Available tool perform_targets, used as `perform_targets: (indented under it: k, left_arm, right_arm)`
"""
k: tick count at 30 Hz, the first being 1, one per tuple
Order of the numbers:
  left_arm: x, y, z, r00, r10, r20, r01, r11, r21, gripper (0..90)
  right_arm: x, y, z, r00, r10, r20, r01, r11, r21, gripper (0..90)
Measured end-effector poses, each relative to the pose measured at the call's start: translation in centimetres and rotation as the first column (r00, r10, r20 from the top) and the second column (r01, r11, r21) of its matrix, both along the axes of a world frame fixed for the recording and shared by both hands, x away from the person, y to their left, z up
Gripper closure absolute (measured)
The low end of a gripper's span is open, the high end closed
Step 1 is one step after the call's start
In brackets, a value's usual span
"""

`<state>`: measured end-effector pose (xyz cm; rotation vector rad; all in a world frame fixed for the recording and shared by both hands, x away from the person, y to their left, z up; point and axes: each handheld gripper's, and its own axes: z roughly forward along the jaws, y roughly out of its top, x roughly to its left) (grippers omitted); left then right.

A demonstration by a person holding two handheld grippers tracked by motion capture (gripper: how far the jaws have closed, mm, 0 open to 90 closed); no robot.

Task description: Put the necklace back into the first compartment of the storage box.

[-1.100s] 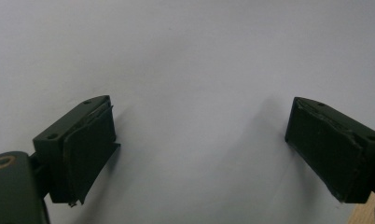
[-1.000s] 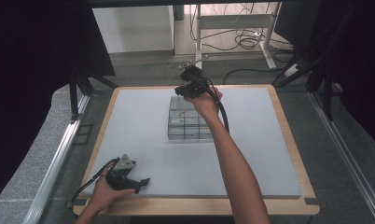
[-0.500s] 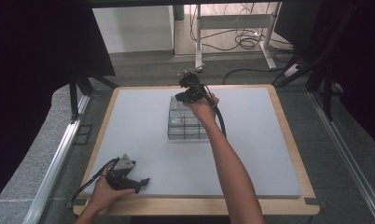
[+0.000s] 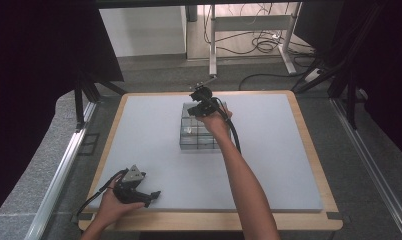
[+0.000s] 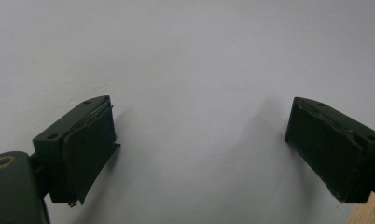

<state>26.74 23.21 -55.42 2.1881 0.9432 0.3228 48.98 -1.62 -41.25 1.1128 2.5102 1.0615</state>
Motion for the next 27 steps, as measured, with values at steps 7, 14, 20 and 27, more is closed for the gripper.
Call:
perform_targets:
  k: [7,14,20,27]
  left_arm:
    - [0.0,0.0,0.0,1.0,-0.002,-0.002,0.002,1.0,0.003,8.3]
    - [0.0,0.0,0.0,1.0,-0.003,-0.001,0.003,1.0,0.0,8.3]
    - [0.0,0.0,0.0,1.0,-0.005,0.0,0.005,1.0,0.003,8.3]
    - [0.0,0.0,0.0,1.0,-0.004,-0.001,0.004,1.0,-0.001,8.3]
  right_arm:
    - [0.3,0.2,-2.0,0.9994,-0.006,-0.033,0.005,1.0,-0.021,84.7]
    - [0.8,0.1,-3.7,0.9978,-0.012,-0.065,0.01,1.0,-0.03,84.7]
    - [1.2,0.1,-5.4,0.9955,-0.029,-0.091,0.026,0.999,-0.036,84.5]
    - [1.4,0.0,-6.9,0.993,-0.036,-0.113,0.03,0.998,-0.055,84.5]
